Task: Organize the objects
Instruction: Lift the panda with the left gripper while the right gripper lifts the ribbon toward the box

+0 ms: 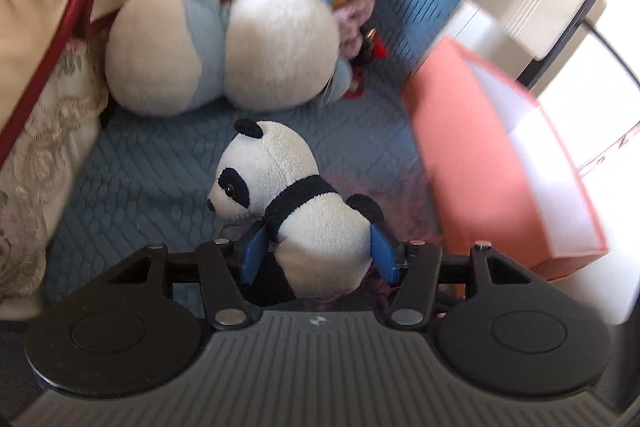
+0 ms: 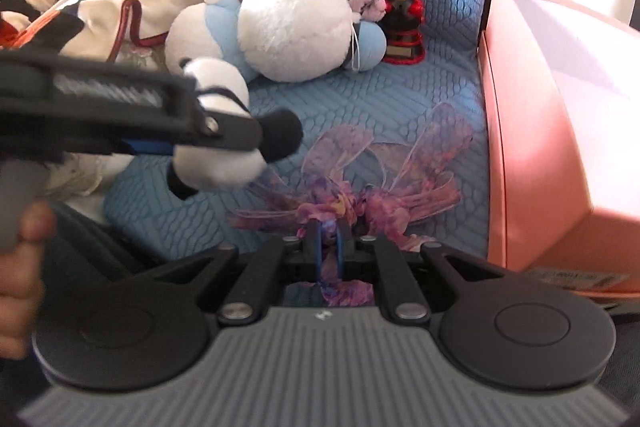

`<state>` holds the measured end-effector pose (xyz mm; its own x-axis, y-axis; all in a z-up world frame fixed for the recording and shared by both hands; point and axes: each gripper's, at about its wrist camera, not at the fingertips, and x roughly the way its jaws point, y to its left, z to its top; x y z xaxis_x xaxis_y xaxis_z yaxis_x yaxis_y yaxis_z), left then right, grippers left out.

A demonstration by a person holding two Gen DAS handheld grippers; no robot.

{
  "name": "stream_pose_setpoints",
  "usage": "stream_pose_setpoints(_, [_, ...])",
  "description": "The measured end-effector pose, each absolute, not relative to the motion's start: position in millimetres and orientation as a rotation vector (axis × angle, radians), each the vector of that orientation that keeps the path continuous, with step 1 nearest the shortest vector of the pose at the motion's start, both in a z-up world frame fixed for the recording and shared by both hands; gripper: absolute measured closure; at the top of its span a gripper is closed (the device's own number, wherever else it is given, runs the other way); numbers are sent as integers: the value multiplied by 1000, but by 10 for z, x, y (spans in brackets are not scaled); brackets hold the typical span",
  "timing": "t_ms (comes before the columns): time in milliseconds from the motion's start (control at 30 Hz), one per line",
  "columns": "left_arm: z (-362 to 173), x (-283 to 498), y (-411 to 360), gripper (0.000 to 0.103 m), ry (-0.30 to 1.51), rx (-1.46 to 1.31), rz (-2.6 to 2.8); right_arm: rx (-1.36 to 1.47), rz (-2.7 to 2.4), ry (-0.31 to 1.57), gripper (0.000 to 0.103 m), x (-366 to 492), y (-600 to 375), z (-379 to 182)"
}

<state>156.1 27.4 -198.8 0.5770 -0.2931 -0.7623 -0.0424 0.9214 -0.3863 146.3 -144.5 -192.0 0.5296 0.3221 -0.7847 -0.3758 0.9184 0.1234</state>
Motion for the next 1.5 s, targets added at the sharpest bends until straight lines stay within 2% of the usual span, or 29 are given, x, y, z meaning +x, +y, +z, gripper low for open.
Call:
stream_pose_setpoints(100, [-2157,1593,279,41,1006,-393,-146,-45,446,910,88,1399,-1482,-1898])
stream_pose_setpoints(233, [-2271,1576,287,38,1043,-403,-145,-8,451,924,63,1370,-1538,-1879])
stream_pose_setpoints(400, [-2296,1571,338,36,1057,-435,-145,25,443,898,48,1327,-1601,-1801])
stream_pose_setpoints(533, [-2286,1565,395,32,1066,-491,-119,-16,411,860,31,1342,-1588,-1778])
stream_pose_setpoints(633, [-2317,1587,403,27,1091,-528,-97,-43,411,878,29,1419,-1555,-1860])
stream_pose_setpoints(800, [-2316,1555,394,27,1081,-565,-49,-143,386,889,29,1519,-1486,-2055])
stream_pose_setpoints(1000, [-2355,1538,389,26,1060,-615,23,-110,407,944,32,1575,-1503,-2248])
stream_pose_setpoints(1067, [-2352,1546,347,26,1057,-595,30,-105,409,957,42,1587,-1505,-2282])
stream_pose_setpoints(1133, [-2359,1565,309,26,1058,-574,37,-125,396,958,67,1580,-1492,-2302])
stream_pose_setpoints(1233, [-2370,1601,272,26,1055,-555,34,-99,390,970,85,1587,-1513,-2310])
stream_pose_setpoints(1400, [-2442,1636,241,28,1048,-551,40,-63,373,975,91,1576,-1569,-2257])
stream_pose_setpoints(1500, [-2449,1621,244,41,1035,-587,30,-35,370,986,92,1565,-1608,-2209])
